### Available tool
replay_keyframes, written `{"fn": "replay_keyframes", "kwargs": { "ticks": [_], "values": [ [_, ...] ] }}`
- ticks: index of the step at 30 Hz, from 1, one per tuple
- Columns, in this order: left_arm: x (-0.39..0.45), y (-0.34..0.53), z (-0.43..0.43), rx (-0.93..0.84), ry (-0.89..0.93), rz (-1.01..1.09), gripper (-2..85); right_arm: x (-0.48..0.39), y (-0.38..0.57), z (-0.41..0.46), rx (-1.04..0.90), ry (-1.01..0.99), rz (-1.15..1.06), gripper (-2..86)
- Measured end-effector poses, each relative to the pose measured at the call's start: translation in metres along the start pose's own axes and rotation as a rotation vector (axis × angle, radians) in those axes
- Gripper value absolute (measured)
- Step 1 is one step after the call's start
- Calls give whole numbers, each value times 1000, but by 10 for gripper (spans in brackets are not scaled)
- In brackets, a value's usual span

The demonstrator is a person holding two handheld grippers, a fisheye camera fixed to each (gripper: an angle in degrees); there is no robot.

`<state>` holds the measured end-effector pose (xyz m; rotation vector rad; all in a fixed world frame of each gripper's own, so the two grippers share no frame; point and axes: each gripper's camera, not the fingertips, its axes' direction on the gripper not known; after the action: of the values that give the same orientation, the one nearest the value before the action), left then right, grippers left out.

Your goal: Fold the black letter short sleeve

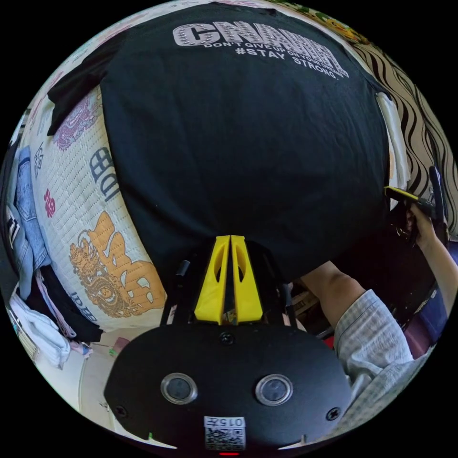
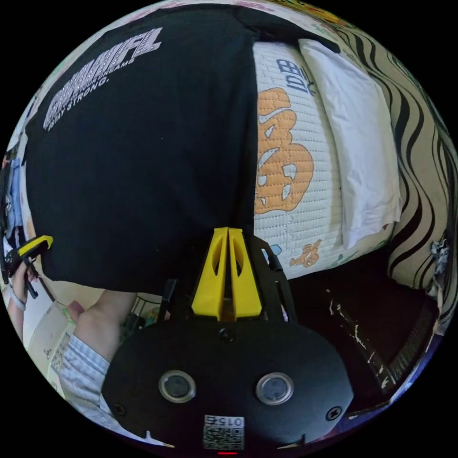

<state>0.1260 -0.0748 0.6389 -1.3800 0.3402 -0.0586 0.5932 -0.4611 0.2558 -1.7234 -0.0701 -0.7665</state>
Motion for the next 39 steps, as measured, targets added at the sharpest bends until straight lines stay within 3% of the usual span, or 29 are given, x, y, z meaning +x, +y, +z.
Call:
{"fn": "replay_keyframes", "kwargs": {
  "ticks": [12, 14, 16, 20, 26, 31, 39],
  "values": [
    [31, -25, 15, 10, -46, -128, -1, 45, 38, -19, 22, -79, 111, -10],
    [30, -36, 12, -62, 60, -151, 3, 66, 39, -29, -40, -172, 104, -10],
    [38, -54, -18, 17, 321, -108, 14, 88, 43, -48, 21, -252, 121, -9],
    [81, -113, -91, 200, 309, 33, 55, 152, 41, -105, 271, -347, 236, -6],
    [223, -287, -169, 404, 208, 449, 77, 227, -6, -142, 468, -445, 318, 45],
    [395, -434, -168, 281, 140, 723, 98, 252, -39, -148, 453, -491, 278, 65],
    [542, -516, -105, 189, -82, 831, 96, 269, -52, -144, 430, -594, 283, 61]
  ]
}}
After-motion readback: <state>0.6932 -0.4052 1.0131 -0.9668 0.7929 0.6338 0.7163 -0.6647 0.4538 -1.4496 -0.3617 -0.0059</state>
